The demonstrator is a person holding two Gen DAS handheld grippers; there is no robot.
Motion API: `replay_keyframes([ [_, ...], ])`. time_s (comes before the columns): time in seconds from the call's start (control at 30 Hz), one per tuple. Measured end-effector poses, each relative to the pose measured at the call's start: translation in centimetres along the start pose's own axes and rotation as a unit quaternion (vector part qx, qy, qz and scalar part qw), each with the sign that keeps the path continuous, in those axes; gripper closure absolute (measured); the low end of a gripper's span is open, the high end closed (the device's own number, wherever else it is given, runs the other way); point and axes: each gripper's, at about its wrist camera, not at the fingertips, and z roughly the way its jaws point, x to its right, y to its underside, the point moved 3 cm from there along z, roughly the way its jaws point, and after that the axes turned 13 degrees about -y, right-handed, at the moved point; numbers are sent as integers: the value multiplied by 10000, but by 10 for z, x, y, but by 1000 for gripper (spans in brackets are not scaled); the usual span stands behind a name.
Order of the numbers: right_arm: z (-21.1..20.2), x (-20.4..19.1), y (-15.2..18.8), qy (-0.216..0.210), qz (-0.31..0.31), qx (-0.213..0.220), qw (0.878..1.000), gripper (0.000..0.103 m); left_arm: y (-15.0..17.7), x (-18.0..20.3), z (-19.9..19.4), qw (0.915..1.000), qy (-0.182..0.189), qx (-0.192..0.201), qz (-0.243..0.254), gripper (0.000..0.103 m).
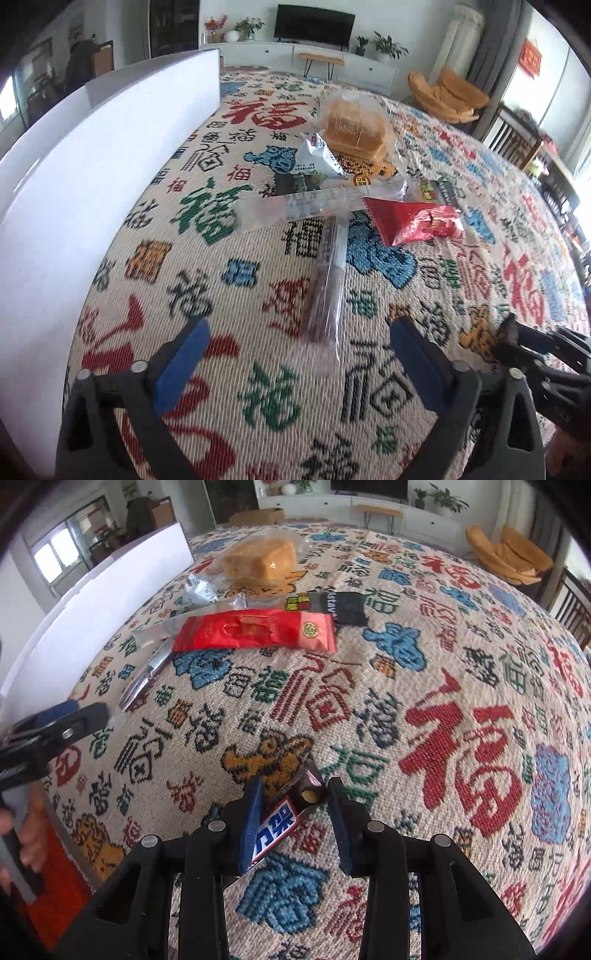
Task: Organize snacks
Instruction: 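Grasp the Snickers bar with the right tool while the left tool grasps the clear stick pack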
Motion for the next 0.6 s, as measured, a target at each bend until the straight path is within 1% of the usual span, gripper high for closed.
replay_keyframes([
  [0.03,-3,3,3,1,50,48,10000,63,-7,5,13,9997,-125,-200,68,33],
  [0.07,-6,4,6,-11,93,85,9999,62,-13,9,14,9992,-377,-13,146,34],
  [0.1,-8,5,8,-50,131,106,9998,62,-16,12,16,9989,-412,34,212,47],
  [0.13,-10,5,11,-102,170,110,9997,59,-17,15,16,9988,-394,11,285,57],
  [0.2,-9,4,10,-190,244,74,9995,53,-10,14,10,9991,-184,4,387,83],
  [0.23,-12,4,12,-230,263,60,9994,50,-3,11,6,9991,-31,-55,416,84],
  [0.3,-16,4,16,-318,296,-10,9991,47,14,0,-4,9987,213,-202,412,84],
  [0.4,-16,1,21,-528,419,-148,9976,47,37,-18,-18,9977,342,-348,461,84],
  [0.43,-14,-1,24,-654,490,-177,9965,47,41,-20,-20,9976,338,-353,489,84],
  [0.5,-7,-5,23,-872,636,-217,9939,47,45,-22,-23,9979,213,-283,534,84],
  [0.53,-2,-9,20,-864,648,-223,9939,44,46,-21,-22,9980,125,-259,559,83],
  [0.6,5,-16,9,-673,562,-157,9960,43,44,-18,-20,9982,-17,-189,571,83],
])
